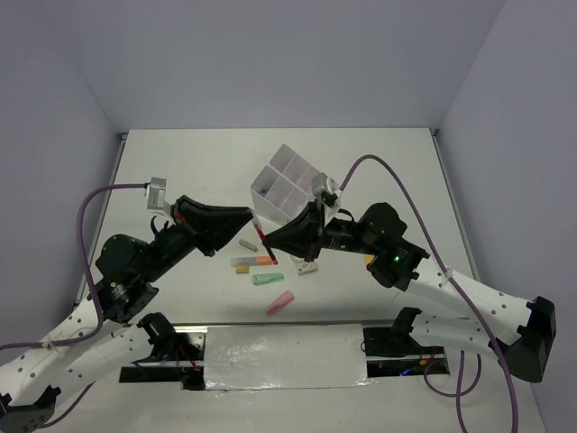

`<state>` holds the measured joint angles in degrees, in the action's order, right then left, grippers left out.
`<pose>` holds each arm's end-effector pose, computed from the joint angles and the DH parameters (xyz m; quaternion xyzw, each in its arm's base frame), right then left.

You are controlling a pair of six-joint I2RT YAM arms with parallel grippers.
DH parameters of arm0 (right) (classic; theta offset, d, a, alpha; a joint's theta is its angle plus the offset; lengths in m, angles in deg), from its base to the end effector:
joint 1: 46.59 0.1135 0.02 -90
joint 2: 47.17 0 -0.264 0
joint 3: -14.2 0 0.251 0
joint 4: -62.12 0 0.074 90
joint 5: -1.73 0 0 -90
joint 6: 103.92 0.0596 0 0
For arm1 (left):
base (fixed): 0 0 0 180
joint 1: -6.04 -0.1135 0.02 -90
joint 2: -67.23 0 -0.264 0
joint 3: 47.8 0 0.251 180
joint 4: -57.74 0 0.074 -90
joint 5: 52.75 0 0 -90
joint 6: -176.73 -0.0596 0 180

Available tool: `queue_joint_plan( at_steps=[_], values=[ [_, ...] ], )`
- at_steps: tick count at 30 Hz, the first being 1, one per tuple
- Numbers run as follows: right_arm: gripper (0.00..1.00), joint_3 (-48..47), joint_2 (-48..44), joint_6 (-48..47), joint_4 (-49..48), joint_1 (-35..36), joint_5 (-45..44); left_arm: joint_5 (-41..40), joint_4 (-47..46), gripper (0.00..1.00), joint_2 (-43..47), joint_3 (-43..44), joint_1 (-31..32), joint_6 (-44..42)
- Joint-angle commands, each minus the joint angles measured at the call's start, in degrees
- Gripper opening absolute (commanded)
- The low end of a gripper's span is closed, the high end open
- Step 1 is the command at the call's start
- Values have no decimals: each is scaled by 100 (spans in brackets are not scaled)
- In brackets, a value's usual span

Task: Sort the stationery into containers
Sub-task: Close the pen cap on the pen.

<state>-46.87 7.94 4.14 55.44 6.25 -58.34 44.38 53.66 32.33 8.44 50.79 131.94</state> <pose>0.1220 0.2102 0.3836 -0.3728 0.5159 0.5689 0.5208 0.1067 -0.1162 0.4130 0.0504 0.5334 -0.6199 0.5733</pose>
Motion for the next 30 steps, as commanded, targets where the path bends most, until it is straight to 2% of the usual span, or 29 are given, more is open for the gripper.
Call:
queue_joint_plan(
  at_steps=[1,5,10,17,30],
  values=[
    [0,-426,-80,-286,-920,-19,21,121,745,0,-123,30,34,-73],
    [0,-662,43,-303,-482,-19,126,244,885,0,-149,179,34,-433],
    [0,-584,17,-312,-497,-2,39,323,1123,0,-237,312,34,-636],
    [0,-672,-71,-154,-524,-2,-286,438,1018,0,-290,83,34,-654],
    [0,-970,79,-347,-674,-2,-110,279,1105,0,-430,-137,113,-373]
  ],
)
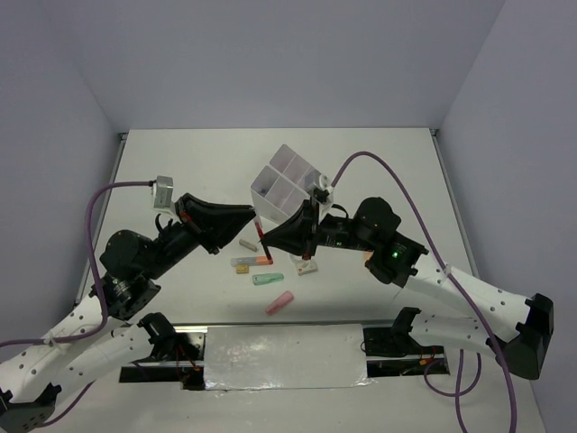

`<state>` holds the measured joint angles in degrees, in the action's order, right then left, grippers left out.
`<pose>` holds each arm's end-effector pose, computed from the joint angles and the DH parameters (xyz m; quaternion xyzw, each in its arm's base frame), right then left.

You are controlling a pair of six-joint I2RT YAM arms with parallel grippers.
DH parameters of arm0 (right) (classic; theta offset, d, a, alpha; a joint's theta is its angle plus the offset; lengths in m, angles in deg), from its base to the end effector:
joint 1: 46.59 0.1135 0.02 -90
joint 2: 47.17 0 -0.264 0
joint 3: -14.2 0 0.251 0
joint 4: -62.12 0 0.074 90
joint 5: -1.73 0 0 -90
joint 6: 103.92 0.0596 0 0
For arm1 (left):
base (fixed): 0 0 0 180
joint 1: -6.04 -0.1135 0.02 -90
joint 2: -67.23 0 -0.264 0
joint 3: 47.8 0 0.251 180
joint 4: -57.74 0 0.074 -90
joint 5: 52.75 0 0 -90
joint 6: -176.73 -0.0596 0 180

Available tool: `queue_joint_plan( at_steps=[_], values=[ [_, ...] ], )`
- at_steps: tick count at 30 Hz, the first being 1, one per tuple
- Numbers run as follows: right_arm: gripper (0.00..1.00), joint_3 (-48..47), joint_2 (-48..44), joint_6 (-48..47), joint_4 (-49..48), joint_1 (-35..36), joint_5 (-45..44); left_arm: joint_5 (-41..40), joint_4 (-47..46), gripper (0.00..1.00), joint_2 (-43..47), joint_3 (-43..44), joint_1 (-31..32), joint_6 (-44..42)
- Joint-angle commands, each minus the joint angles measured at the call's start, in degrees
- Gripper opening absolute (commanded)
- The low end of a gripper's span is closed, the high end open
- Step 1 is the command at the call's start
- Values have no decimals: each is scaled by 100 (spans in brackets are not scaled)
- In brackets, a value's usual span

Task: Sort the stationery into containers
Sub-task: Close the pen cap on the pen.

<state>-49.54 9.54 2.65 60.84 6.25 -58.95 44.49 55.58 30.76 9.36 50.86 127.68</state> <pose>0.1271 0.2160 0.3831 -0.3789 0.5417 0.5528 0.5074 0.1119 -0.1218 0.4108 0.0712 0.5498 -0.5914 0.5855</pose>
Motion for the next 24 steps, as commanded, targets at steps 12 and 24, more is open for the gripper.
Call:
queue_joint_plan(
  at_steps=[12,24],
  values=[
    [0,-1179,7,-515,-782,-54,-172,-12,1212,0,-194,-396,431,-51],
    [0,-1398,-20,-348,-940,-142,-225,-101,1265,0,-97,-686,440,9]
  ],
)
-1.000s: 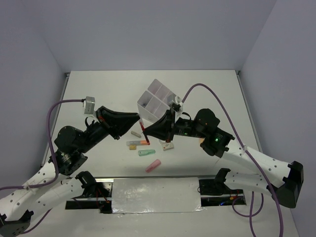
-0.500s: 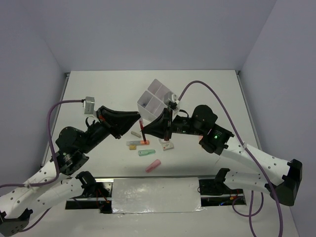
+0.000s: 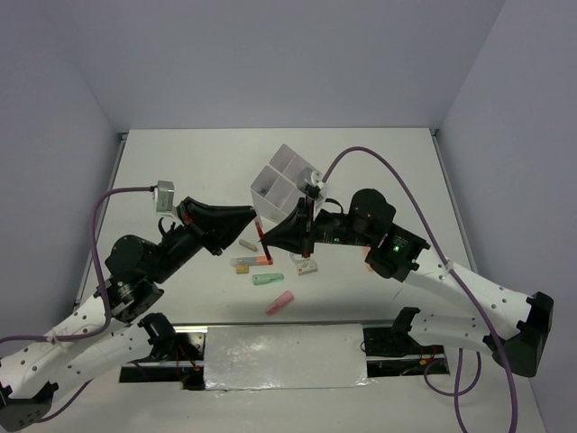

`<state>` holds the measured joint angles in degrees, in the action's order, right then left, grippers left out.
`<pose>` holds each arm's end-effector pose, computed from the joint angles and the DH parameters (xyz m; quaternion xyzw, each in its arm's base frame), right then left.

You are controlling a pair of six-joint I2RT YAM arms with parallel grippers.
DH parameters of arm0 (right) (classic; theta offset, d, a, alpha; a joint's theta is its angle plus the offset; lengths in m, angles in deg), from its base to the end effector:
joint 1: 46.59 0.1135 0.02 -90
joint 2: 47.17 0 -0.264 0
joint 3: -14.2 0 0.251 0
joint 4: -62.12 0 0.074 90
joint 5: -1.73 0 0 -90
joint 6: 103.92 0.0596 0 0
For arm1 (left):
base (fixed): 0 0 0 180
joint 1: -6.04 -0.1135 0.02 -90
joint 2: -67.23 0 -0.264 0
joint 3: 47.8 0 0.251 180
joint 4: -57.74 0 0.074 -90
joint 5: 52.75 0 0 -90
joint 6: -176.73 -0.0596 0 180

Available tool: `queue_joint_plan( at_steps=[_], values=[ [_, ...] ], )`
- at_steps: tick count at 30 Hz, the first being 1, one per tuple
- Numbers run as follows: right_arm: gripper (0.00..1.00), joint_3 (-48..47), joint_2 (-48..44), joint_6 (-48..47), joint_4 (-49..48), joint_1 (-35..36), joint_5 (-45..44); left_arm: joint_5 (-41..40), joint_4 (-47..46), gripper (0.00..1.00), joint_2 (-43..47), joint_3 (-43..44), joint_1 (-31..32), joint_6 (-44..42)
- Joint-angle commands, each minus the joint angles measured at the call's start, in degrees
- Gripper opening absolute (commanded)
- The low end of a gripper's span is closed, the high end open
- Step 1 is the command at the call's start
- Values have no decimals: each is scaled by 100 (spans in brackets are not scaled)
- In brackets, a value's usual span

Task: Sort the stationery into containers
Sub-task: Close the pen cap on the pen.

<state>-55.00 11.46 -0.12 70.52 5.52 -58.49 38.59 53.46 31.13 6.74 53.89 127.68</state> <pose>0.1332 0.2194 0.3897 -0.3948 0.5724 0.5283 0.4872 0.1117 -0.1255 0.4000 0.0431 0.5523 -0.5871 0.5903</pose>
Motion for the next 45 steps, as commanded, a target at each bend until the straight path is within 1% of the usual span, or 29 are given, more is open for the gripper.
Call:
queue_joint_plan(
  at_steps=[1,13,16,22,27,34,35,36,40,41,42,43,45],
  values=[
    [0,-861,-212,-62,-1935,-61,-288,498,1468,0,-152,-441,136,18],
    [0,-791,-115,193,-2489,-105,-385,560,1125,0,-222,-564,207,194],
    [0,-730,-89,105,-2471,-105,-17,376,1230,0,-152,-459,215,159],
    [0,-185,-211,-132,-2665,-97,738,15,1468,0,-3,-3,207,63],
    [0,71,-405,-299,-2525,-105,617,208,1450,0,-107,270,215,-131],
    [0,123,-440,-361,-2410,-88,1011,384,1380,0,-143,297,215,-263],
    [0,132,-432,-352,-2410,-88,1091,402,1380,6,-117,323,215,-280],
    [0,150,-440,-361,-2410,-88,1135,410,1389,10,-99,341,215,-341],
    [0,159,-467,-413,-2305,-53,1250,446,1371,14,-12,385,215,-447],
    [0,167,-475,-448,-2305,-27,1267,454,1363,22,32,403,207,-456],
    [0,202,-484,-449,-2296,-26,1276,437,1328,28,50,411,207,-482],
    [0,220,-493,-475,-2296,-18,1302,437,1301,38,85,455,215,-483],
    [0,255,-502,-475,-2296,-9,1294,481,1249,48,94,517,215,-518]
  ],
)
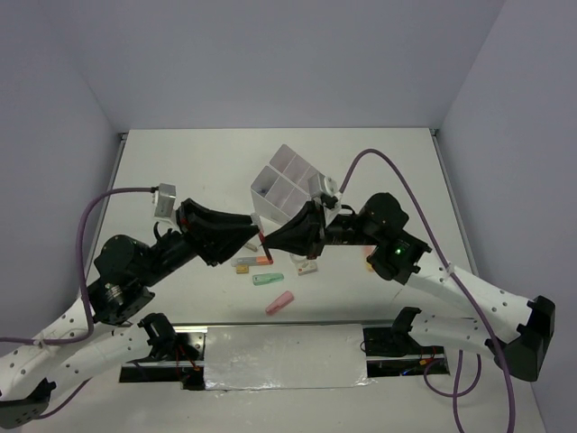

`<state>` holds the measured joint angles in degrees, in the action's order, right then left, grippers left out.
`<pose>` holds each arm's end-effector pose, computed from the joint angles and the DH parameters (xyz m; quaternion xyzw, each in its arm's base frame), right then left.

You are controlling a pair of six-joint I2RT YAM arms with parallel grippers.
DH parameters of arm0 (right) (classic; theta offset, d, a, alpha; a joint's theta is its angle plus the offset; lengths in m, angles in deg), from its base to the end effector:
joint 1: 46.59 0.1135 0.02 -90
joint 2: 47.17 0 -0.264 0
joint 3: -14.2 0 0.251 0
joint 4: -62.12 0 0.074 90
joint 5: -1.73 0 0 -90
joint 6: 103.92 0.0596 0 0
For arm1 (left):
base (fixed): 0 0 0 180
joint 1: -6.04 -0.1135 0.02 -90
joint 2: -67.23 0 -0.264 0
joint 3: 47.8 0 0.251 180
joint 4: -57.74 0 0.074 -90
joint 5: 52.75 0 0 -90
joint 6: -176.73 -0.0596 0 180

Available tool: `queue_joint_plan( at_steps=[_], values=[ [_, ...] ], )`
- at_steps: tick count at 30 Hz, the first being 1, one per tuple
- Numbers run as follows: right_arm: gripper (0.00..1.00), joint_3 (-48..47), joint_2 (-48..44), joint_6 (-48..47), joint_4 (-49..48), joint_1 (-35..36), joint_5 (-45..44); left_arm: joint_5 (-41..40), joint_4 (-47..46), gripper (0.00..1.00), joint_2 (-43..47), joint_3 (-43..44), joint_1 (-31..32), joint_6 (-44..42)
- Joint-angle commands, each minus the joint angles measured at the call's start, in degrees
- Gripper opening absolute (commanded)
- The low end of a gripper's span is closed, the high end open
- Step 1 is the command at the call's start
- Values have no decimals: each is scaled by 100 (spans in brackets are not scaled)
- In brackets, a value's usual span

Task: Sort the stationery into containers
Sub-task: Close the pen cap on the pen.

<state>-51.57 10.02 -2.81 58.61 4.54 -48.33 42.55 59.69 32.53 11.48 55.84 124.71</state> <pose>0.1222 0.2126 0.3979 -0.4518 0.4644 0.5616 0.5147 0.0954 -0.1214 0.4195 0.0953 0.5471 -0.5947 0.5813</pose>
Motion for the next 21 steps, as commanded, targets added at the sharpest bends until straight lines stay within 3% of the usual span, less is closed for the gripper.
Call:
queue_joint_plan(
  at_steps=[1,11,21],
  values=[
    [0,-71,-366,-215,-1113,90,277,94,599,51,-46,69,12,-229],
    [0,-70,-288,-198,-991,90,260,401,275,81,-98,376,21,-282],
    [0,9,-261,-127,-851,90,-408,1254,19,79,-29,377,21,-554]
  ],
)
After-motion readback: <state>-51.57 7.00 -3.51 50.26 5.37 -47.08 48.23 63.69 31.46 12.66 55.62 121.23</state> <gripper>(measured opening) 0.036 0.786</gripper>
